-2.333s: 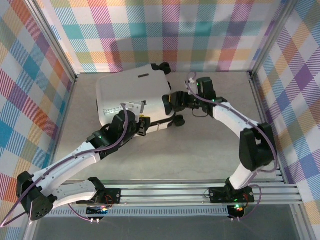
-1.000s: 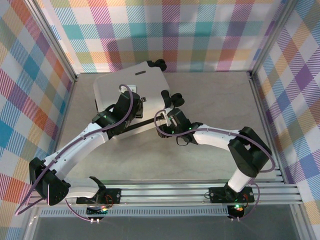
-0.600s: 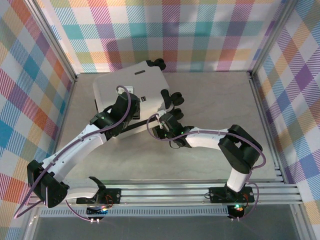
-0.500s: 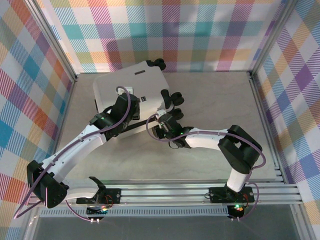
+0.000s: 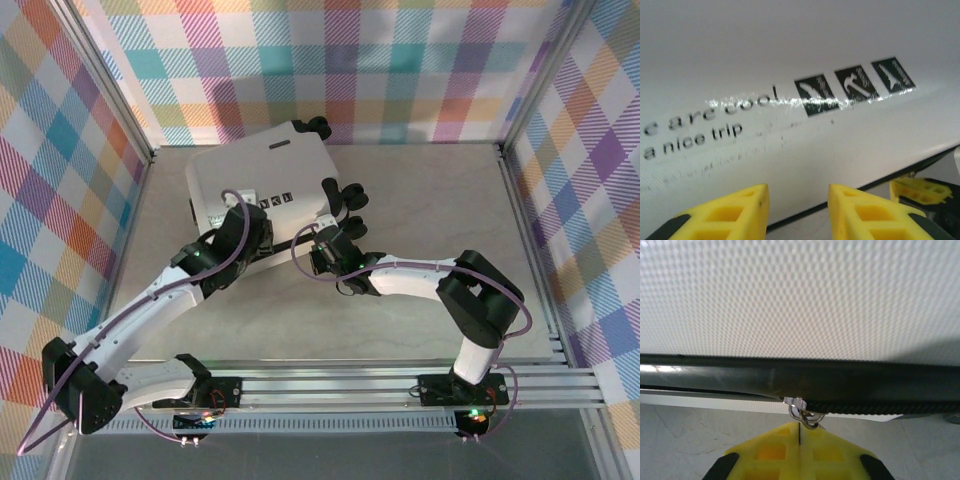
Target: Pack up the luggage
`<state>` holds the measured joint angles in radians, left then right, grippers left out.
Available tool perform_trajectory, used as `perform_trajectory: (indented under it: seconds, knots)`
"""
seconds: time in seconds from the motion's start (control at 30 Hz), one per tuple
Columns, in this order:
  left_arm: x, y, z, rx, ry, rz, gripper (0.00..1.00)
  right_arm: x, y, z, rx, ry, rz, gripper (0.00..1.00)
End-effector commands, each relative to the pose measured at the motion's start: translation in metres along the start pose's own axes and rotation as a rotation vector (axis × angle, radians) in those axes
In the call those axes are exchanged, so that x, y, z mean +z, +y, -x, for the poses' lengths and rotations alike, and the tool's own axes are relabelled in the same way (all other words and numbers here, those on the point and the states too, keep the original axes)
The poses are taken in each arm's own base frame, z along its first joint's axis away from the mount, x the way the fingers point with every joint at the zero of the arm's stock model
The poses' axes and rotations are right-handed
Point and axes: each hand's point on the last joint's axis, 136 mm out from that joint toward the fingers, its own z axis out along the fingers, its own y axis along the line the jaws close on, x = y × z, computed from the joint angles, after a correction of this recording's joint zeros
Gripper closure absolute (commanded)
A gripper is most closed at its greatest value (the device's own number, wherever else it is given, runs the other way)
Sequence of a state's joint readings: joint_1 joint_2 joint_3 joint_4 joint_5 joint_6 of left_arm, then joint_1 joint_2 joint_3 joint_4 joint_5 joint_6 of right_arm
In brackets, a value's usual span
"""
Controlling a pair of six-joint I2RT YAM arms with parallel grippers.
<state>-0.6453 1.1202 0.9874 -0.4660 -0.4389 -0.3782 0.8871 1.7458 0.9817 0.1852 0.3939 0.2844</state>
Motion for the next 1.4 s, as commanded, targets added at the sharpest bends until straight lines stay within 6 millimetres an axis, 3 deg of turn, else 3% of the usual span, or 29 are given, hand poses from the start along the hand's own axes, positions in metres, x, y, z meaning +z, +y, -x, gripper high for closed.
perform_trajectory:
  seconds: [0.0,0.07,0.17,0.27,0.4,0.53,0.67,0.8,0.93,1.03,1.27,1.37]
  knots:
    - [-0.005,-0.016,-0.011,-0.112,-0.006,-0.151,0.66,-0.010,0.000,0.033,-0.029,-0.099,-0.002,1.00]
    - [-0.003,-0.022,-0.022,-0.146,0.001,-0.203,0.66,-0.010,-0.001,0.031,-0.060,-0.092,-0.008,1.00]
    - [0.009,-0.017,-0.035,-0.158,0.012,-0.166,0.70,-0.009,-0.011,0.030,-0.083,-0.079,-0.039,1.00]
    - [0.018,-0.013,-0.043,-0.143,0.038,-0.124,0.72,-0.007,-0.033,0.028,-0.062,-0.060,-0.081,1.00]
    - [0.023,0.012,-0.048,-0.122,0.049,0.013,0.72,-0.011,-0.061,0.027,-0.030,-0.055,-0.119,1.00]
    - [0.031,0.030,-0.048,-0.121,0.057,0.088,0.72,-0.016,-0.072,0.027,-0.024,-0.046,-0.111,1.00]
    - [0.041,0.044,-0.049,-0.142,0.074,0.129,0.73,-0.018,-0.063,0.022,-0.028,-0.041,-0.055,1.00]
    - [0.037,0.046,-0.045,-0.148,0.061,0.123,0.73,-0.022,-0.040,0.015,-0.061,-0.079,0.061,1.00]
    - [0.032,0.048,-0.041,-0.142,0.048,0.125,0.73,-0.024,-0.023,0.014,-0.041,-0.089,0.146,0.81]
    - [0.030,0.046,-0.038,-0.148,0.041,0.114,0.72,-0.027,-0.015,0.017,0.018,-0.187,0.134,0.78]
    - [0.027,0.045,-0.038,-0.171,0.028,0.089,0.72,-0.001,0.017,0.022,-0.002,-0.296,0.050,0.76]
    - [0.024,0.044,-0.037,-0.176,0.021,0.076,0.71,0.006,0.021,0.022,0.005,-0.320,0.029,0.75]
